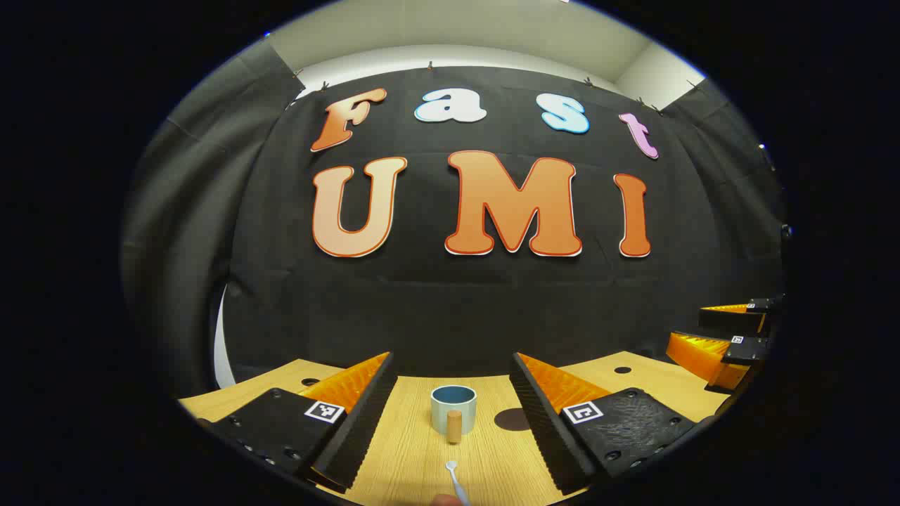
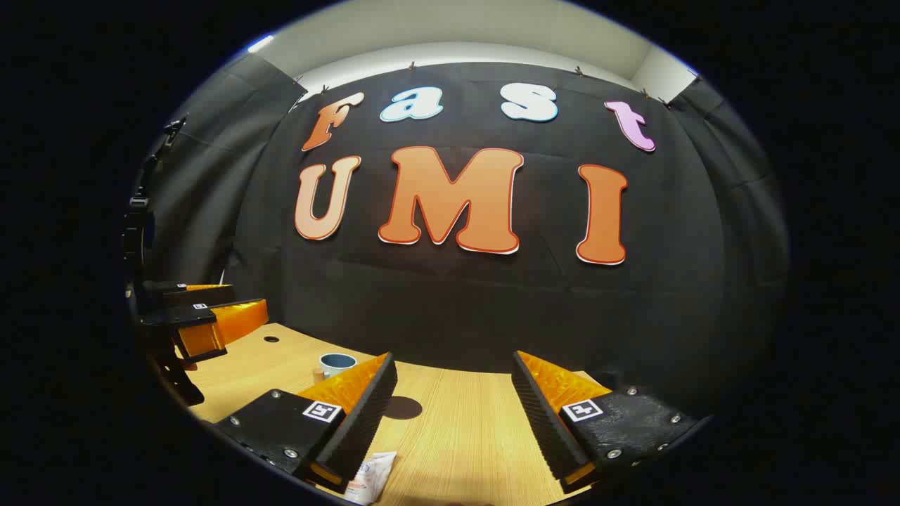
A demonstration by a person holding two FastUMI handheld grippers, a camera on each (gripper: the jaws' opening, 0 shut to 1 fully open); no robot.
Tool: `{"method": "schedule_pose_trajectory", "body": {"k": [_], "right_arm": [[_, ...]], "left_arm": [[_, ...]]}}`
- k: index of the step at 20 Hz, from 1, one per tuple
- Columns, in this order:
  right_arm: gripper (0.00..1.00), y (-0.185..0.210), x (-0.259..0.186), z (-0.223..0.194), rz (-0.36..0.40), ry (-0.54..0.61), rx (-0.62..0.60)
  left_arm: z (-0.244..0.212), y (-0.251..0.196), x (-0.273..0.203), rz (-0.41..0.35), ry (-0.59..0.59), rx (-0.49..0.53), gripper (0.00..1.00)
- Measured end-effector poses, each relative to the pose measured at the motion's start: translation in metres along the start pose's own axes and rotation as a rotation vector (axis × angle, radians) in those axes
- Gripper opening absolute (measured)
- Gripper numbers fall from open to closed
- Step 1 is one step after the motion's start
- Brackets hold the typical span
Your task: Put the toothbrush and toothpaste on the desktop into the cup, then pick up the cup and place it on the coaster on the desktop.
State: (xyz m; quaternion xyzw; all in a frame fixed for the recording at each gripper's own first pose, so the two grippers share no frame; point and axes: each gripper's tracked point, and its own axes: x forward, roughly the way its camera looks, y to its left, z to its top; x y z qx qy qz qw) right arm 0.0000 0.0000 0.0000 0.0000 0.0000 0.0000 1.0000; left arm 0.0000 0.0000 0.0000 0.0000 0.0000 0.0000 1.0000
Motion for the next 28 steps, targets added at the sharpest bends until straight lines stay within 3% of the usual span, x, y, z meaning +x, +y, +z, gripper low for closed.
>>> {"method": "schedule_pose_trajectory", "body": {"k": [3, 4, 8, 13, 14, 17, 28], "right_arm": [[0.99, -0.002, 0.0, -0.003, -0.007, 0.007, -0.024], [0.99, -0.002, 0.0, -0.004, -0.007, 0.011, -0.028], [0.99, 0.001, -0.001, -0.005, 0.004, 0.024, -0.024], [0.98, -0.002, -0.004, 0.0, 0.011, 0.016, 0.013], [0.98, -0.003, -0.004, 0.002, 0.013, 0.016, 0.019], [0.98, 0.001, -0.001, 0.001, 0.033, 0.024, 0.017], [0.99, 0.035, -0.001, -0.075, 0.133, 0.252, 0.043]], "left_arm": [[-0.004, -0.001, -0.001, 0.0, 0.008, -0.003, 0.96], [-0.005, 0.0, -0.001, 0.004, 0.013, -0.002, 1.0], [-0.008, 0.001, -0.002, 0.016, 0.027, 0.003, 0.97], [0.008, -0.002, -0.004, 0.021, -0.009, 0.032, 1.0], [0.012, -0.004, -0.005, 0.018, -0.018, 0.035, 0.96], [0.01, -0.007, -0.006, 0.013, -0.015, 0.032, 1.0], [-0.072, -0.007, -0.014, 0.0, 0.218, 0.022, 0.97]]}}
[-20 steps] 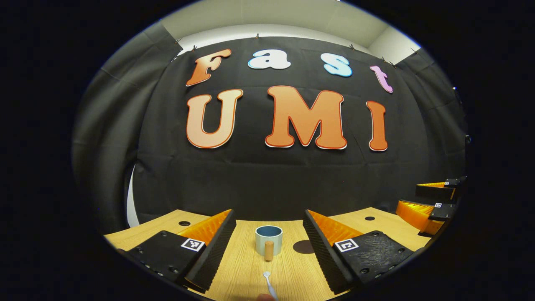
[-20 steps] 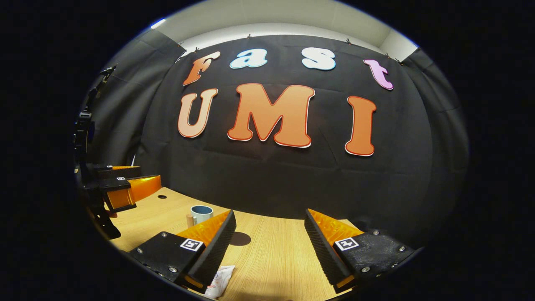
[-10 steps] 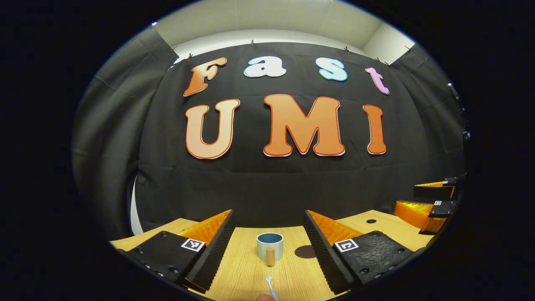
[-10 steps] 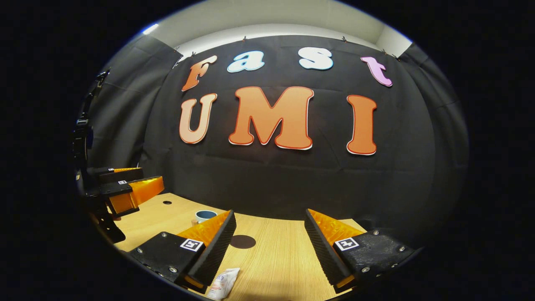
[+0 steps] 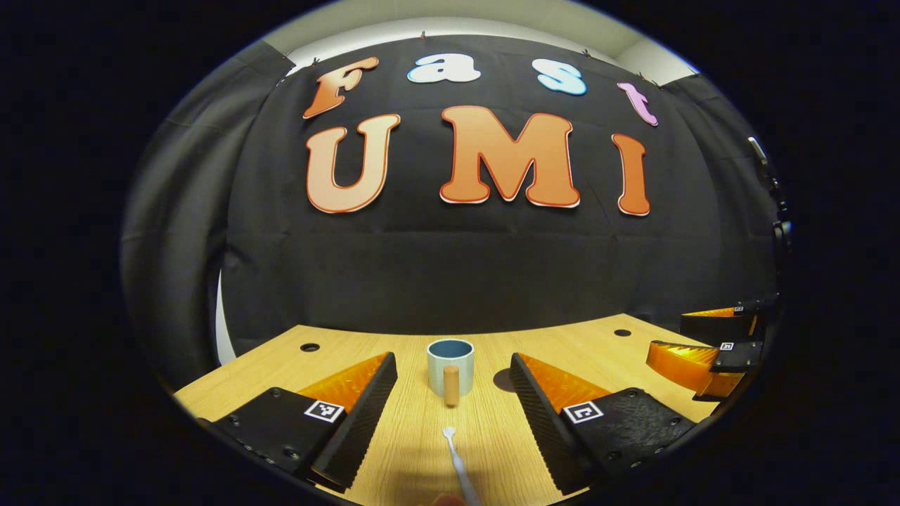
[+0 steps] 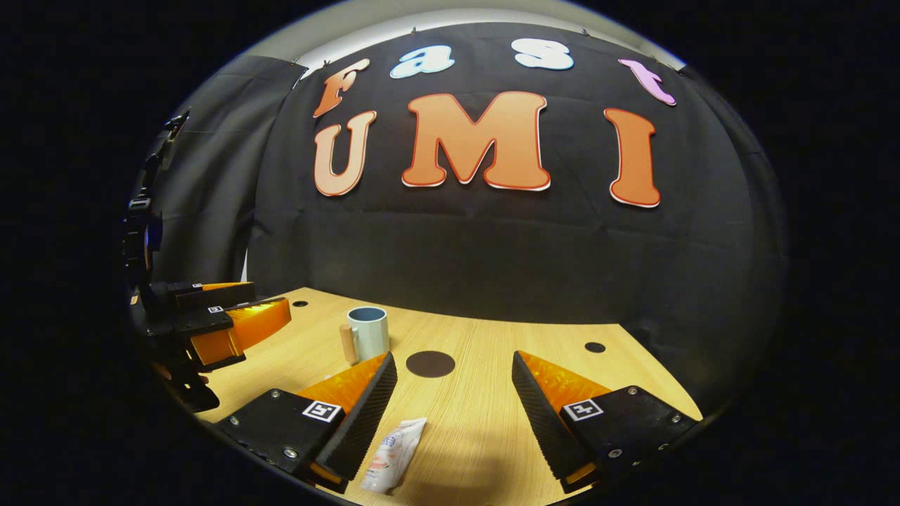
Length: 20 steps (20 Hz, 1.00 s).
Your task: Put the toothbrush and toothpaste on the desktop into the cup, then pick up the cup and place it on the coaster on the desktop.
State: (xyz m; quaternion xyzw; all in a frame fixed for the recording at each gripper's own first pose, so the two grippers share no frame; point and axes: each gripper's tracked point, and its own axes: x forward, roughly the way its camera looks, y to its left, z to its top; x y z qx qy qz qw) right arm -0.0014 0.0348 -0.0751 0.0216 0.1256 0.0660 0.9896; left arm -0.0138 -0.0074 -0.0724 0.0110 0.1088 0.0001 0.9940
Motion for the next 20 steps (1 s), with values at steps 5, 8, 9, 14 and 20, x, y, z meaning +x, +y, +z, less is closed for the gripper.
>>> {"method": "schedule_pose_trajectory", "body": {"k": [5, 8, 9, 14, 20], "right_arm": [[0.99, 0.021, 0.01, -0.042, 0.058, 0.119, -0.005], [0.99, 0.032, 0.014, -0.072, 0.09, 0.214, 0.004], [0.99, 0.035, 0.017, -0.08, 0.095, 0.239, -0.003], [0.99, 0.044, 0.019, -0.109, 0.1, 0.326, -0.05], [0.92, 0.061, 0.018, -0.137, 0.147, 0.423, -0.064]], "left_arm": [[-0.041, 0.002, 0.001, 0.003, 0.119, -0.017, 0.97], [-0.068, 0.0, 0.002, 0.004, 0.201, -0.017, 0.97], [-0.08, 0.001, 0.004, 0.007, 0.226, -0.012, 0.97], [-0.127, -0.003, 0.006, 0.008, 0.363, -0.011, 0.97], [-0.169, -0.009, 0.008, 0.004, 0.518, -0.023, 0.98]]}}
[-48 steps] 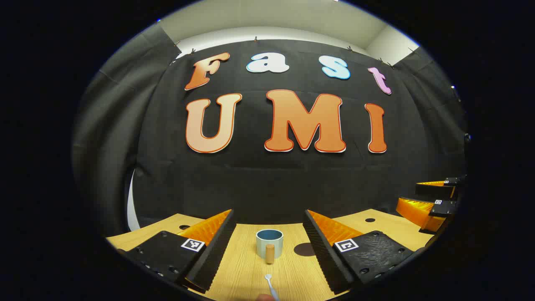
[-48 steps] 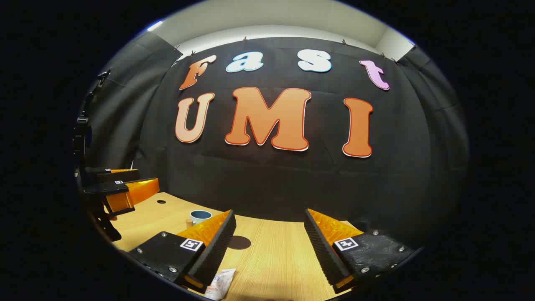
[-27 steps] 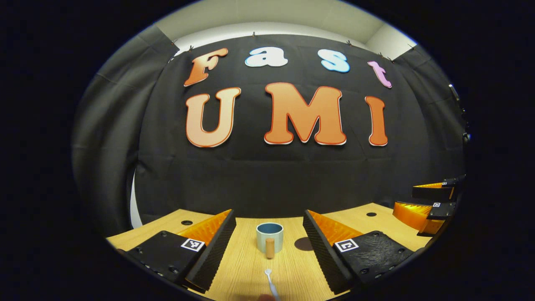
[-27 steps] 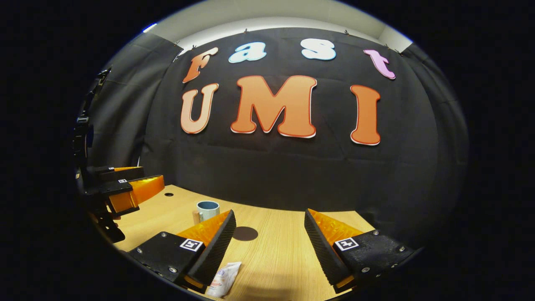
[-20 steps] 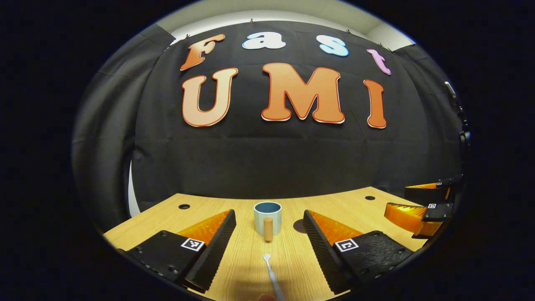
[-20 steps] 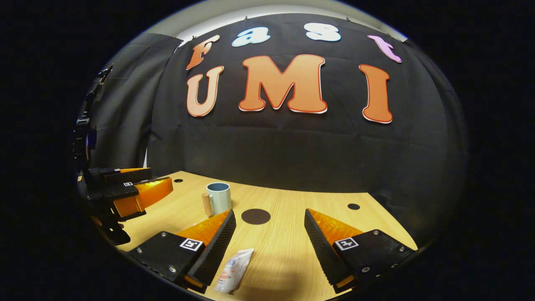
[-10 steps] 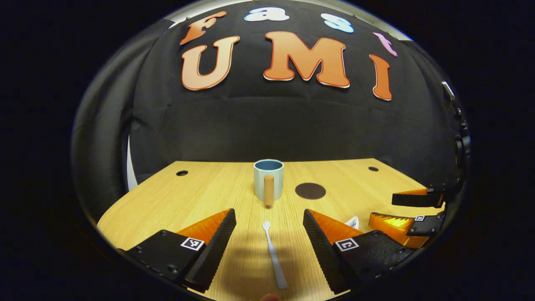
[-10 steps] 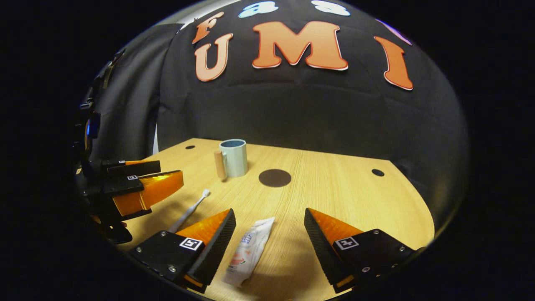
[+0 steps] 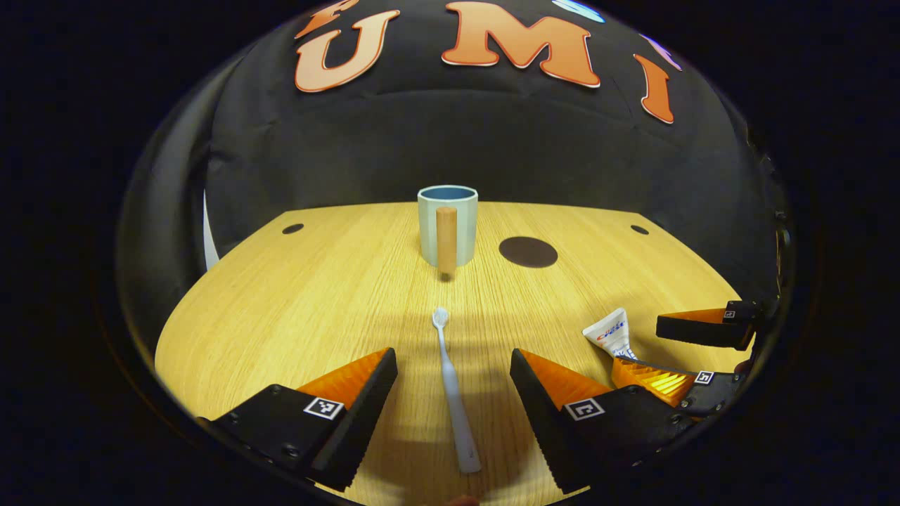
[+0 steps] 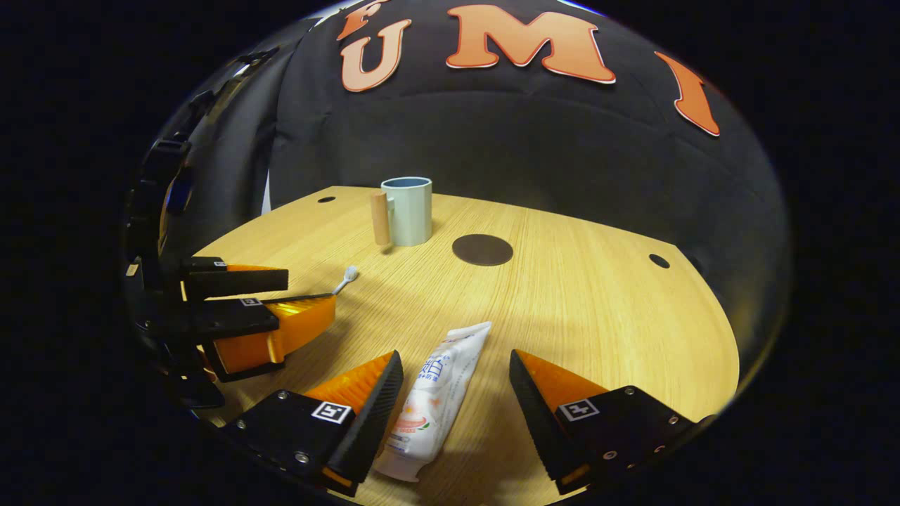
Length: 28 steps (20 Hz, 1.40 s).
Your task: Put the toothbrush and toothpaste on the desktop into the cup, then pick up the cup and place it on the coaster on the desktop.
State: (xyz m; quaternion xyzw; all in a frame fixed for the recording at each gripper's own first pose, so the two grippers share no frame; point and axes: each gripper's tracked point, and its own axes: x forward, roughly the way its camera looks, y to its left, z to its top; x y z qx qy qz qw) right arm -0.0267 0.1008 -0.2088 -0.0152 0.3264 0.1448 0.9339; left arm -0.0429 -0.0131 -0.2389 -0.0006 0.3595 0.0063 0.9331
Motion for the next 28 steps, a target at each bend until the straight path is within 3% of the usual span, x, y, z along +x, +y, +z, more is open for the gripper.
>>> {"method": "schedule_pose_trajectory", "body": {"k": [4, 7, 8, 9, 11, 13, 16, 21, 28], "right_arm": [[0.76, 0.009, 0.008, -0.012, 0.017, 0.06, 0.002], [0.57, 0.006, 0.008, -0.01, 0.028, 0.057, 0.0], [0.45, 0.001, 0.009, -0.011, 0.004, 0.058, -0.006], [0.24, -0.001, 0.009, -0.011, 0.008, 0.061, 0.011], [0.22, -0.004, 0.008, -0.009, 0.022, 0.068, 0.067], [0.15, -0.009, 0.011, -0.007, 0.041, 0.066, 0.143], [0.14, -0.014, 0.01, -0.002, 0.04, 0.038, 0.174], [0.14, -0.023, 0.002, 0.03, 0.043, -0.065, 0.176], [0.14, -0.039, -0.016, 0.079, 0.025, -0.208, 0.179]], "left_arm": [[-0.017, -0.003, 0.014, 0.0, 0.069, -0.01, 0.98], [-0.011, 0.001, 0.012, 0.021, 0.077, -0.007, 0.94], [-0.009, 0.003, 0.014, 0.026, 0.077, -0.012, 0.88], [-0.01, 0.004, 0.015, 0.024, 0.078, -0.013, 0.77], [-0.007, 0.002, 0.014, 0.024, 0.075, -0.021, 0.56], [-0.006, 0.003, 0.014, 0.033, 0.069, -0.033, 0.22], [-0.003, 0.002, 0.017, 0.028, 0.044, -0.031, 0.05], [0.004, 0.002, 0.023, -0.006, -0.014, -0.058, 0.06], [0.073, 0.005, 0.002, -0.004, -0.254, -0.042, 0.06]]}}
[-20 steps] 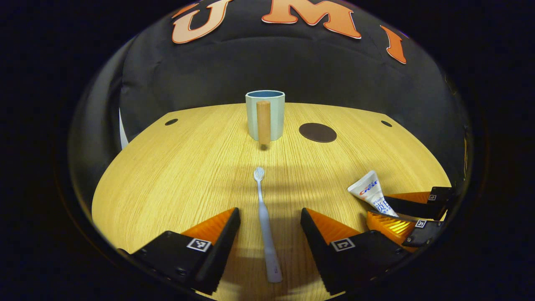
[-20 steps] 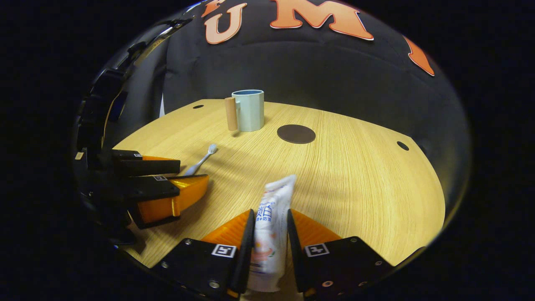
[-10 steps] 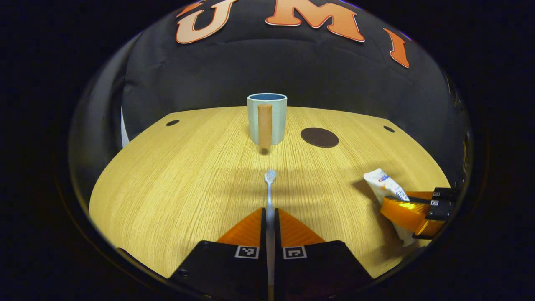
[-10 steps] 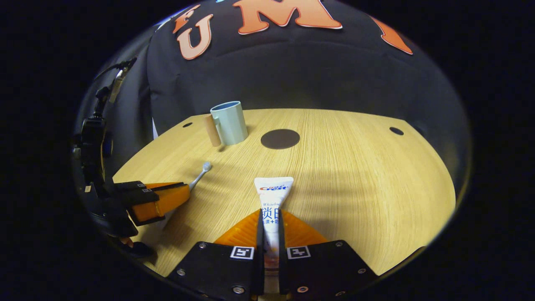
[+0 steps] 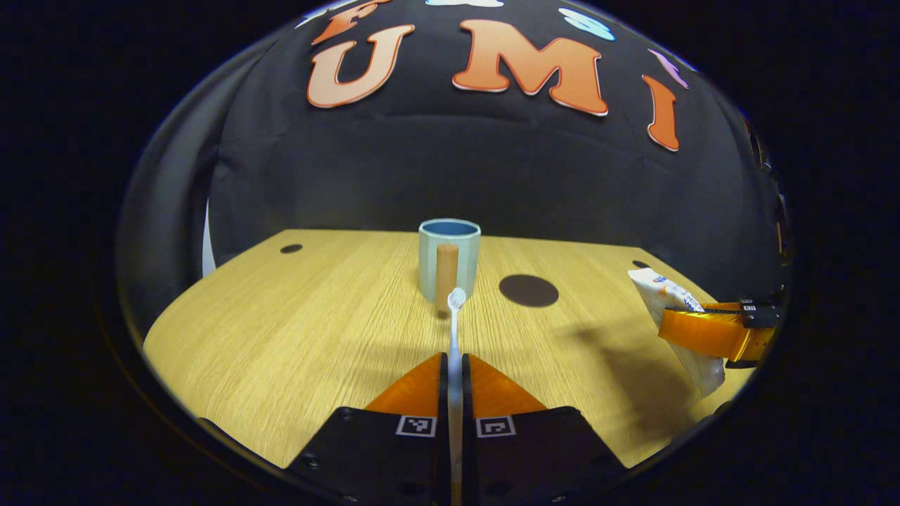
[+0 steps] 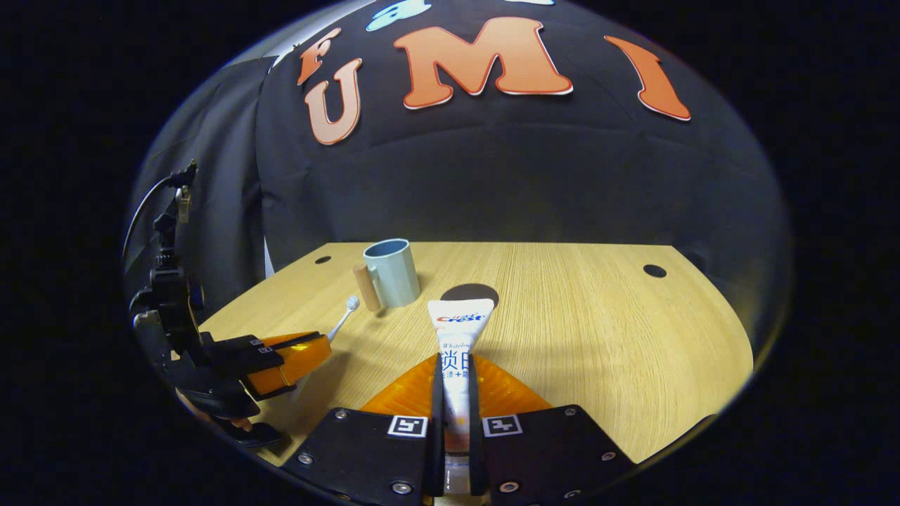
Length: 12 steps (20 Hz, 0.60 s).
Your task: Put the toothbrush and toothpaste on the desktop into the cup, then pick up the cup and place it on the coaster on the desktop.
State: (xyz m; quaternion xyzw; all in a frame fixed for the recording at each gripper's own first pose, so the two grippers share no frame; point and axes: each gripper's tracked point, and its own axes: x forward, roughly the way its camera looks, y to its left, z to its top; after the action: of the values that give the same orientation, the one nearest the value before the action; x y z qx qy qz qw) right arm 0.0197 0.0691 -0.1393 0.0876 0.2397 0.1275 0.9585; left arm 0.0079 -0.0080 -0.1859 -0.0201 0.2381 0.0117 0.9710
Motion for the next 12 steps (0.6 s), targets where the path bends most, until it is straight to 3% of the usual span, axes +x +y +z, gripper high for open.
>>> {"method": "schedule_pose_trajectory", "body": {"k": [7, 12], "right_arm": [[0.14, -0.002, -0.008, 0.058, 0.008, -0.149, 0.008], [0.14, -0.003, -0.011, 0.094, 0.011, -0.243, 0.028]], "left_arm": [[0.078, -0.007, 0.005, -0.02, -0.204, 0.011, 0.06], [0.128, 0.002, 0.018, -0.036, -0.302, -0.057, 0.06]]}}
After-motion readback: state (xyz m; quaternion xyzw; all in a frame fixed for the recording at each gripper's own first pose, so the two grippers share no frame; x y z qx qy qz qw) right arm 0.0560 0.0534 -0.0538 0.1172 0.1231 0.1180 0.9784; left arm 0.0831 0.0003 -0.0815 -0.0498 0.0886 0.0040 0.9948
